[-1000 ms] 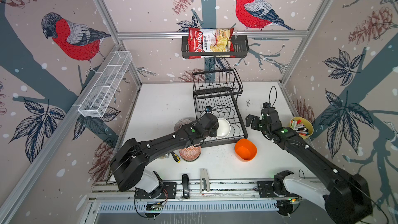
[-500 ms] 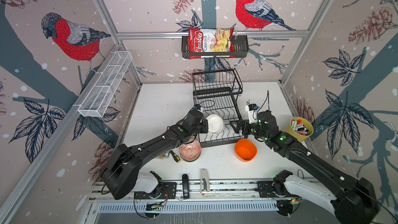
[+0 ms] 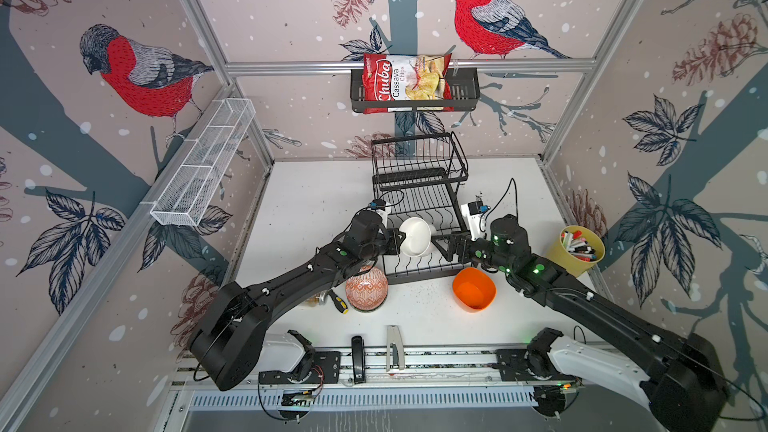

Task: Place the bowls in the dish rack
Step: 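Carry the bowl over the dish rack with the left gripper while the right gripper approaches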

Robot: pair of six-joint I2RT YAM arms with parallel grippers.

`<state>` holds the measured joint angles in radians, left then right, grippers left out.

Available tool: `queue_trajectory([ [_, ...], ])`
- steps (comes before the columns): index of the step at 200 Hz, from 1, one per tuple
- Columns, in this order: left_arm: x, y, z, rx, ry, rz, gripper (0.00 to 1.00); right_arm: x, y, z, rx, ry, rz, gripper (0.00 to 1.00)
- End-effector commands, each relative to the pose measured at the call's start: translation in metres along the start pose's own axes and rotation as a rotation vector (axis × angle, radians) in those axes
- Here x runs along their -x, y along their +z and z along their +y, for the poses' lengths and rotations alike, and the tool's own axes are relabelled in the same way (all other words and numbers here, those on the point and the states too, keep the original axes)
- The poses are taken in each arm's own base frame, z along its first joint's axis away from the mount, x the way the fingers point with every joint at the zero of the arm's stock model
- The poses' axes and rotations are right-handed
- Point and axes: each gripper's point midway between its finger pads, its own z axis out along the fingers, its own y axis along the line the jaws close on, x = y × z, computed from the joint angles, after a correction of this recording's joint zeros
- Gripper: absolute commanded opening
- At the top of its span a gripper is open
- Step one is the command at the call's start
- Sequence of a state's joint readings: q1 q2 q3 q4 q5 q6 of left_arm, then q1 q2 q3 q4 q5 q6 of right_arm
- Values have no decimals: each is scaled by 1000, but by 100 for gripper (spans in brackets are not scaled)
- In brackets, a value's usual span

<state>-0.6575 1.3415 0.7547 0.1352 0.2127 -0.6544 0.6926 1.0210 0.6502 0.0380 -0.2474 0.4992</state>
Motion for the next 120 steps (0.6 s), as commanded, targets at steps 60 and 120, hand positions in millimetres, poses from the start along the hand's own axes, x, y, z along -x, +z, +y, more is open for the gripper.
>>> queue_trajectory([
  [60, 17, -4, -26, -145, 17, -56, 0, 9, 11, 27, 120, 3, -19, 83],
  [120, 20, -6, -30, -174, 16, -70, 0, 9, 14, 31, 142, 23, -16, 75],
])
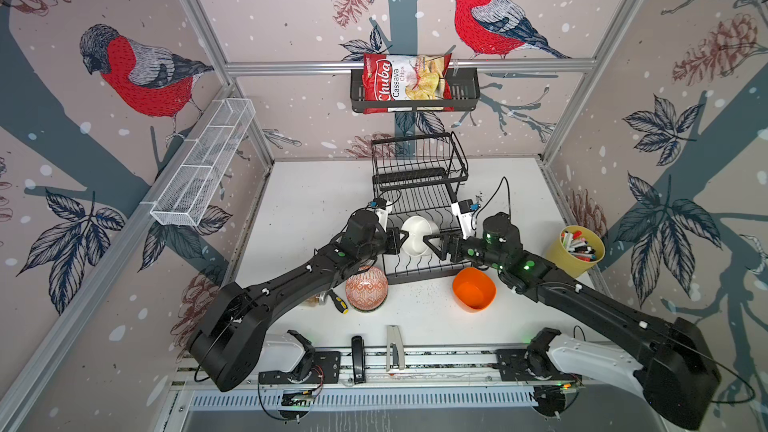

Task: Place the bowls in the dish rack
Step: 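Carry the bowl over the dish rack with the left gripper while the right gripper approaches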

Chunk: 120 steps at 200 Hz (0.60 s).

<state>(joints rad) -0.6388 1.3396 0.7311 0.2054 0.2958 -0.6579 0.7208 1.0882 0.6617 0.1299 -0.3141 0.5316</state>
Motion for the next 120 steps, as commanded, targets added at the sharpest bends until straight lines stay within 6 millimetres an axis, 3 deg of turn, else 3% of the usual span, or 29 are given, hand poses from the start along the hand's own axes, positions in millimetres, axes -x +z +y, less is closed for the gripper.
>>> queue_trajectory([
  [1, 19, -4, -21, -92, 19, -71, 0, 10, 1, 11, 46, 9, -34, 75],
  [68, 19, -5, -20, -107, 10, -73, 0, 6, 5, 13, 63, 21, -25, 74],
  [120, 18, -4, -18, -106, 5, -74, 0, 6, 7, 17, 78, 27, -27, 62],
])
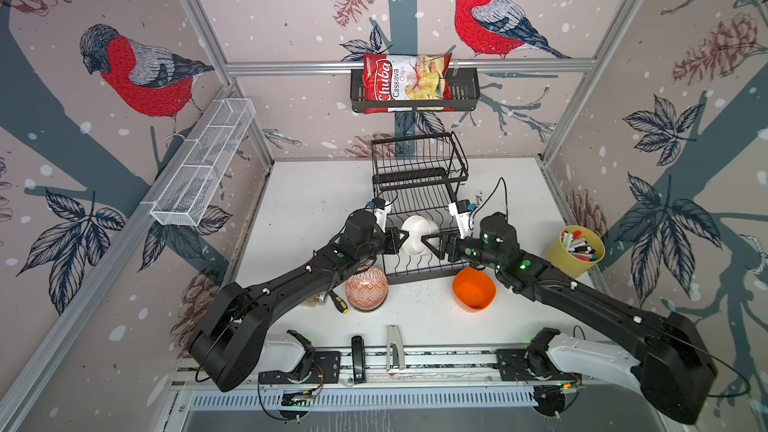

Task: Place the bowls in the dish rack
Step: 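Carry the bowl over the dish rack with the left gripper while the right gripper approaches, then grasp the bowl rim with the right gripper beside the left gripper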

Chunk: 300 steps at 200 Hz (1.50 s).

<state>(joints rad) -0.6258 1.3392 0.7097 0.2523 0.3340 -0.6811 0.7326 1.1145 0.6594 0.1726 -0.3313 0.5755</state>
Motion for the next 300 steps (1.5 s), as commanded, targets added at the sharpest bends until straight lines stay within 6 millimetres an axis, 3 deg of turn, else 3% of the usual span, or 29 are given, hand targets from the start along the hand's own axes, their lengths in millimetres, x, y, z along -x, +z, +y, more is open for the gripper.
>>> queue_trajectory([
  [1, 18, -3, -17, -69, 27, -69, 0, 8, 1, 11, 48, -9, -30, 62],
  [49, 17, -2, -16, -75, 22, -64, 0, 9, 3, 13, 50, -9, -27, 51],
  [167, 15, 1, -15, -76, 14, -55, 0, 11, 8, 9, 2, -30, -35, 40],
  [300, 17, 1, -9, -32, 24, -52, 15, 13, 6, -1, -62, -48, -55, 34],
])
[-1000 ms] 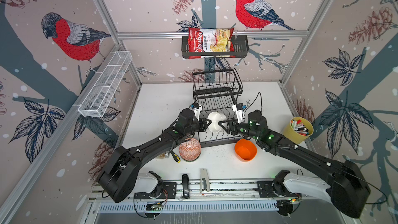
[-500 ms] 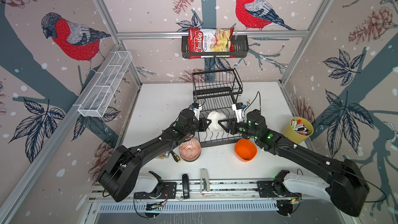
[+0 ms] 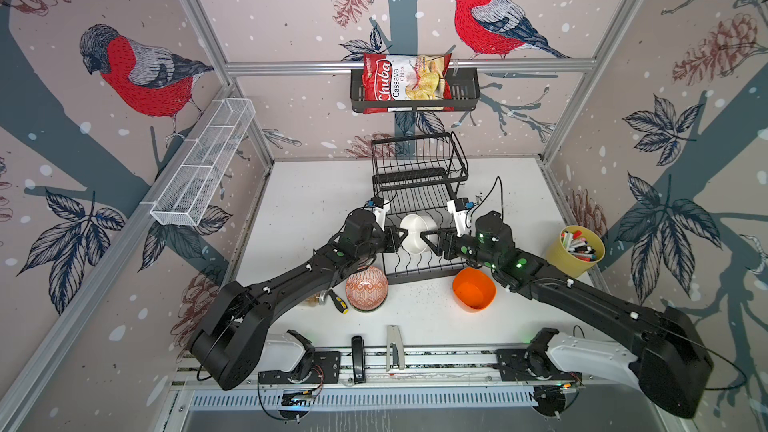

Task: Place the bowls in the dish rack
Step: 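Grasp the bowl rim with the right gripper beside the left gripper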

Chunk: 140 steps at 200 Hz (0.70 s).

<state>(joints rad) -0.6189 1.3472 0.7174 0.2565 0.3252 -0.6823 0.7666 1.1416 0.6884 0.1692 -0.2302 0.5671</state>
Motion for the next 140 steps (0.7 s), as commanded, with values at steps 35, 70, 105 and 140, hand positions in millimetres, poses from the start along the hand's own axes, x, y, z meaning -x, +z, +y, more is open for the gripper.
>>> queue_trajectory([
  [35, 10, 2, -9, -32, 22, -31, 21, 3, 2, -4, -25, -33, -18, 34],
  [70, 8, 4, -4, -11, 18, -22, 39, 0, 6, -12, -63, -33, -8, 34],
  [105, 8, 2, -1, 9, 26, -24, 61, -1, 13, -22, -109, -47, 8, 32],
  [140, 10, 0, 2, 35, 37, -34, 71, 2, 20, -27, -137, -66, 16, 29],
])
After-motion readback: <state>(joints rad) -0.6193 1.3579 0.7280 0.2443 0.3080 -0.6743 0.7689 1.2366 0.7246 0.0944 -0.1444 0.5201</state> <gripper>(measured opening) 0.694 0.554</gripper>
